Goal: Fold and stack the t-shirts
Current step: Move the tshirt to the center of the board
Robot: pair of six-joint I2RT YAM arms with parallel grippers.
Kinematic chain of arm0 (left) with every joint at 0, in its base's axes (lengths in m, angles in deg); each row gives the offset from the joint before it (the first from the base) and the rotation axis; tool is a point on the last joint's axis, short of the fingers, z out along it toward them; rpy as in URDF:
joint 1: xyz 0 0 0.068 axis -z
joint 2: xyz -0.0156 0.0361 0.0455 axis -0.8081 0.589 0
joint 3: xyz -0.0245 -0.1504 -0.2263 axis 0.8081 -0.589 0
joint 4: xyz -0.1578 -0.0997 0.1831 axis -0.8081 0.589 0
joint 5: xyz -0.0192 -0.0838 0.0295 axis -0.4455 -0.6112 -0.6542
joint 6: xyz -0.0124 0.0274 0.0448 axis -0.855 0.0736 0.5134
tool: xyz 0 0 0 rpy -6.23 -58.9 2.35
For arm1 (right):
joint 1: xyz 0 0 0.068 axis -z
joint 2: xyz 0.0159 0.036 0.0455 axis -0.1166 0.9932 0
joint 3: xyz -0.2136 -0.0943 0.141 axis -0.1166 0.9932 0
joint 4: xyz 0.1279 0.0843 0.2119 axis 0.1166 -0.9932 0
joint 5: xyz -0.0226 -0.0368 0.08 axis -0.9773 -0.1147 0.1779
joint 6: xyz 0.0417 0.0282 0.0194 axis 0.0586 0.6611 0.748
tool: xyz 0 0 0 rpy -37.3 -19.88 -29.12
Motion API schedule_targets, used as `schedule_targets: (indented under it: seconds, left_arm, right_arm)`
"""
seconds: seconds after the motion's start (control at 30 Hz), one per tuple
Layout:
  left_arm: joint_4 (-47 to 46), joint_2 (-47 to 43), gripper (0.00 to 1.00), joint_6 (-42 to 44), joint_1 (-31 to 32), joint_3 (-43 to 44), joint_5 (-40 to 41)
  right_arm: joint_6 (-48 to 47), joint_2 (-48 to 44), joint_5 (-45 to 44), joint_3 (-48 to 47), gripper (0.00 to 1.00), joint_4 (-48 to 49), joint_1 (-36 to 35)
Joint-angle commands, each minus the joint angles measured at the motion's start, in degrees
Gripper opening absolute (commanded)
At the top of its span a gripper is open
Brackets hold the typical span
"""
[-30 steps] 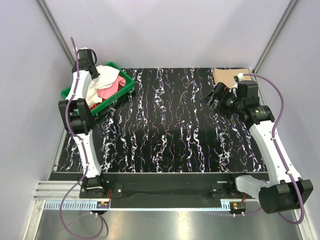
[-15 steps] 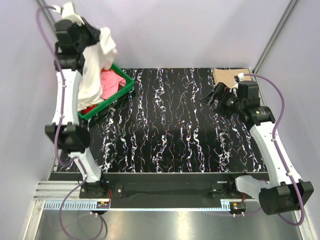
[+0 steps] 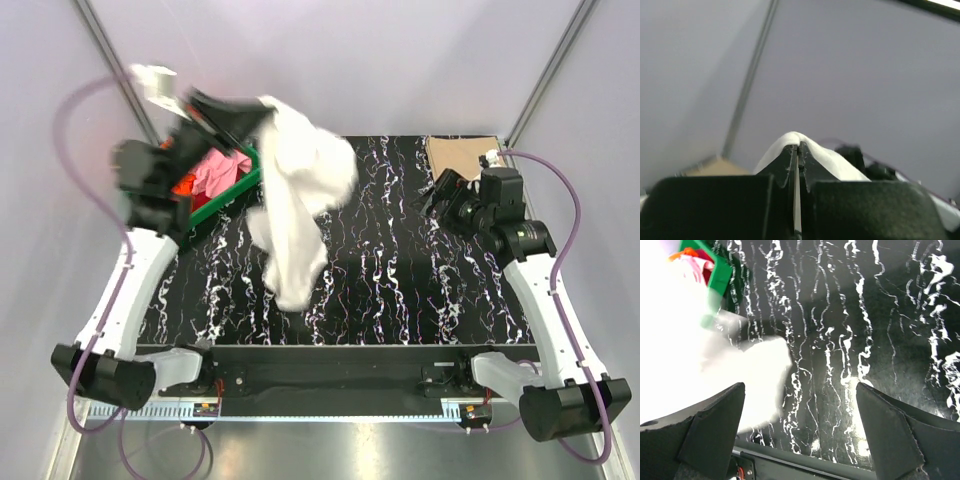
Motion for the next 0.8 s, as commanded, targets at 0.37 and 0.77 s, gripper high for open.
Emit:
schedule_targets:
  seconds: [0.37, 0.77]
  left_arm:
    - [7.93, 7.5, 0.46, 9.5, 22.17, -38.81, -2.62]
    - [51.95, -9.27, 0.7, 27.53, 22.35, -37.21, 29.7]
  right_arm:
    - [9.9, -6.83, -9.6, 10.71, 0.97, -4.77, 0.27]
    - [22.46, -0.77, -2.21, 19.23, 0.8, 7.08, -7.25]
